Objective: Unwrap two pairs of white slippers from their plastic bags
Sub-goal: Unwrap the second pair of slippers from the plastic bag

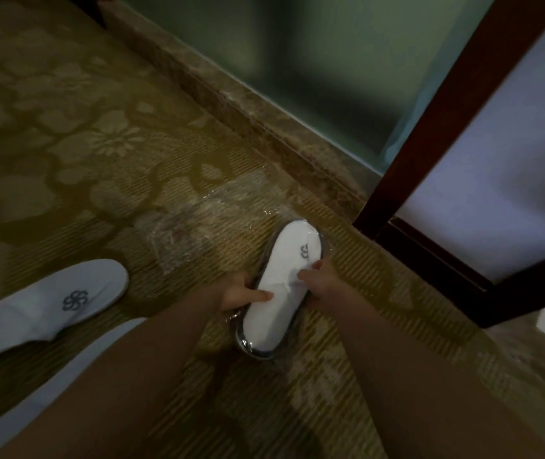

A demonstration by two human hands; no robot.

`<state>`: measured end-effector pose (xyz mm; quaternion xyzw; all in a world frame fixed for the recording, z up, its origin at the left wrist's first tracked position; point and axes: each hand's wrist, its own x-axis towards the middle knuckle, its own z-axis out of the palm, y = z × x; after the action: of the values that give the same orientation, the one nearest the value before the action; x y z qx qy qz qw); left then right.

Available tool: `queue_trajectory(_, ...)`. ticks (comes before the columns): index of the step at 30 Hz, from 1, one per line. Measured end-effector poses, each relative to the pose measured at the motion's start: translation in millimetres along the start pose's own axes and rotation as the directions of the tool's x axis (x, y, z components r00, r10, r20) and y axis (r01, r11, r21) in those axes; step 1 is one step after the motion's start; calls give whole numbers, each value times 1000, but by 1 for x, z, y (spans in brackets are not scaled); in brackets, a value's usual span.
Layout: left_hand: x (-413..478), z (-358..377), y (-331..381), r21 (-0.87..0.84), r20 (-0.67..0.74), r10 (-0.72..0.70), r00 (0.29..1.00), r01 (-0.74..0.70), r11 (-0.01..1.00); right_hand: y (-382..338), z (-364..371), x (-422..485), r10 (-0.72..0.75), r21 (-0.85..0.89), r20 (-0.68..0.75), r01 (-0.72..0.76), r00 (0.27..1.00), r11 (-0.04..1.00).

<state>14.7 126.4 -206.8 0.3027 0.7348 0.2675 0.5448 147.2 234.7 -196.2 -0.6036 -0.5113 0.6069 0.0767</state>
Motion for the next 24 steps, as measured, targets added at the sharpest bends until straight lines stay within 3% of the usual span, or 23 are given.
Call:
queue_trajectory(2,-3,1,2,-78,-8,56,998,-57,995,-1,-1,-2,-4,36,-15,5,1000,999)
queue_trajectory(5,-6,-1,6,-64,-64,77,995,-81,995,-4,1,-4,0,116,-54,6,999,993)
queue_trajectory(10,-9,-18,12,-178,-84,153,985,-166,970,-20,-5,-17,-159,73,-193,176,968,982)
queue_trajectory(14,-38,-30,29,-270,-91,152,984,-171,948,-42,-7,-25,-197,233,-230,250,953,940)
queue_trajectory(16,-47,-40,31,-273,-42,137,990,-143,951,-51,-5,-31,-181,269,-173,224,968,937)
queue_trajectory(20,-78,-64,28,-310,139,178,974,-128,942,-64,-4,-51,-219,257,122,182,968,949)
queue_trajectory(24,-110,-83,25,-236,154,103,983,-64,970,-74,0,-68,-232,179,278,188,932,966)
